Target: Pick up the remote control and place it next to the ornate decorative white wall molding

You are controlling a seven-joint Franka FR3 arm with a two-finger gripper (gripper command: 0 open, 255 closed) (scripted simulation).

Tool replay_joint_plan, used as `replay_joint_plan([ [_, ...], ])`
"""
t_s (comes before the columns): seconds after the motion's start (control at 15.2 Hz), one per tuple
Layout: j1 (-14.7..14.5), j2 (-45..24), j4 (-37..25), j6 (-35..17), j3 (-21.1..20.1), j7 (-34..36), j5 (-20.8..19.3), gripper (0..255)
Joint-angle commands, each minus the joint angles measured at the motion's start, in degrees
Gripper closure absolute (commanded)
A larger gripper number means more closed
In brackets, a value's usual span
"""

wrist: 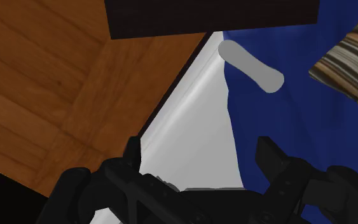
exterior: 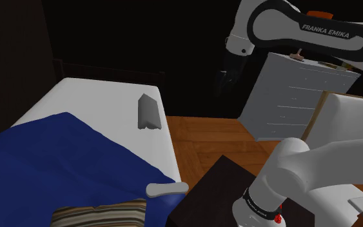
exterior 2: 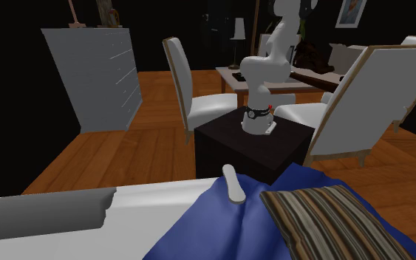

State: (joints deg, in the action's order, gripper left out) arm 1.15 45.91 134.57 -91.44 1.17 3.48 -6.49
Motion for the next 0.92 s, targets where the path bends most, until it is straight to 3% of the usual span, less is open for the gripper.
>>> replay_joint_plan([
  [0.0,0.0,0.0,0.0,0.0,0.0,0.0,0.0,0],
  [0.86,-7.0,-7.4,18.9,-25.6,2.2,-10.7,0.5,0],
])
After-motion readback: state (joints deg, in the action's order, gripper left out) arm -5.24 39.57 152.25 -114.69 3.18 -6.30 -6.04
